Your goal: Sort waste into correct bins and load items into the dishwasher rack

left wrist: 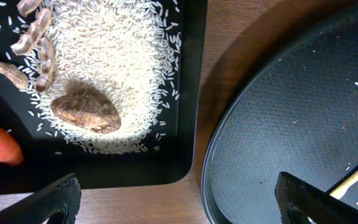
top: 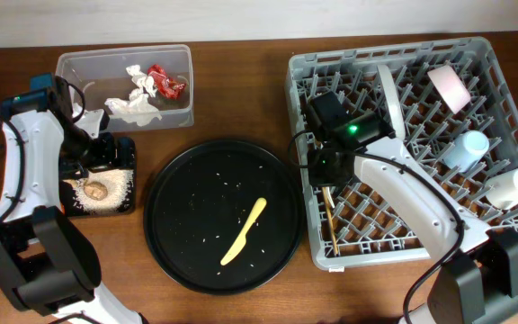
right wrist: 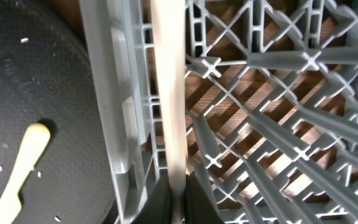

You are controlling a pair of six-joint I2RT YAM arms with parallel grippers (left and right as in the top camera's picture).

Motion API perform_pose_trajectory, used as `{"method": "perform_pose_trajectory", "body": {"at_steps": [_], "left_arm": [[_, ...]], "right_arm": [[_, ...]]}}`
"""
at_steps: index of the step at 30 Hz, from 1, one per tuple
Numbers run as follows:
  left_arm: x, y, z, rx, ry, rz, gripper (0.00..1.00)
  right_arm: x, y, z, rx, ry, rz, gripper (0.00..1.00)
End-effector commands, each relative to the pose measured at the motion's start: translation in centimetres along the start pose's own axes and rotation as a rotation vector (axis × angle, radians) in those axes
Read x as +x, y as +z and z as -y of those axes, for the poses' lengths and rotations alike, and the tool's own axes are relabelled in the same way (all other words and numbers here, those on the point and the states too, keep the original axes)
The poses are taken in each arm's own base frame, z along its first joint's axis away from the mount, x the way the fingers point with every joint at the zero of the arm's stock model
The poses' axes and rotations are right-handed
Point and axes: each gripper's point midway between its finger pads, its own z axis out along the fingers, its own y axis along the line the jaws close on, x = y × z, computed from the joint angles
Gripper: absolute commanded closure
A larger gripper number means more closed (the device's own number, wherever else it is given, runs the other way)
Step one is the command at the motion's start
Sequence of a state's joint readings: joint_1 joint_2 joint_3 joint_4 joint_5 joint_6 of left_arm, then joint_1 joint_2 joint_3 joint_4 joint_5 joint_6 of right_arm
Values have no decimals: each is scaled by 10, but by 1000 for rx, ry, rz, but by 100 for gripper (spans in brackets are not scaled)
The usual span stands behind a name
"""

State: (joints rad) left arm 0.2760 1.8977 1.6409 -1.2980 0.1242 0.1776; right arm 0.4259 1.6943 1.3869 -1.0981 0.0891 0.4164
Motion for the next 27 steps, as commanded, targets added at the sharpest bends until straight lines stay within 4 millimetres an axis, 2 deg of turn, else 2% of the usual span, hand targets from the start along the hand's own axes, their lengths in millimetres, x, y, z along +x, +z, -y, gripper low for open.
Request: {"method": "perform_pose_trajectory", "body": {"at_steps": [1, 3, 5, 6, 7, 8, 10, 13, 16, 17, 19, 22, 23, 27], "left_arm": [[-3, -8, 3, 6, -4, 27, 1], [-3, -8, 3, 6, -4, 28, 1], [-3, -8, 3, 6, -4, 28, 1], [-3, -8, 3, 6, -4, 28, 1], [-3, -8, 3, 6, -4, 28, 1], [-3, -8, 3, 6, -4, 29, 1], [-4, -8, 3, 5, -3, 32, 1], [-4, -8, 3, 6, -3, 31, 1], [-4, -8, 3, 6, -3, 30, 1], [-4, -8, 3, 6, -3, 31, 1], [-4, -8, 3, 6, -3, 31, 1], [-4, -8, 3, 6, -3, 31, 1], [-4, -8, 3, 6, -3, 31, 1], [-4, -8, 3, 6, -3, 31, 1]], "right_arm": [[-1, 2, 2, 8, 0, 6, 51], [-2, 0, 0, 0, -1, 9, 51], [-8, -27, -34, -172, -81, 14, 51], [-10, -48, -58, -238, -124, 47, 47], [-7, -60, -82, -269, -146, 72, 37], [4, -61, -100, -284, -145, 61, 33], [27, -52, -128, -283, -72, -6, 33], [62, -17, -161, -220, -4, -126, 31], [93, 29, -175, -127, 97, -266, 30], [100, 34, -179, -128, 99, -301, 22], [104, 48, -179, -104, 110, -330, 20], [88, 75, -181, -92, 126, -286, 22], [70, 82, -172, -52, 138, -205, 24], [48, 100, -152, -16, 200, -183, 25]]}}
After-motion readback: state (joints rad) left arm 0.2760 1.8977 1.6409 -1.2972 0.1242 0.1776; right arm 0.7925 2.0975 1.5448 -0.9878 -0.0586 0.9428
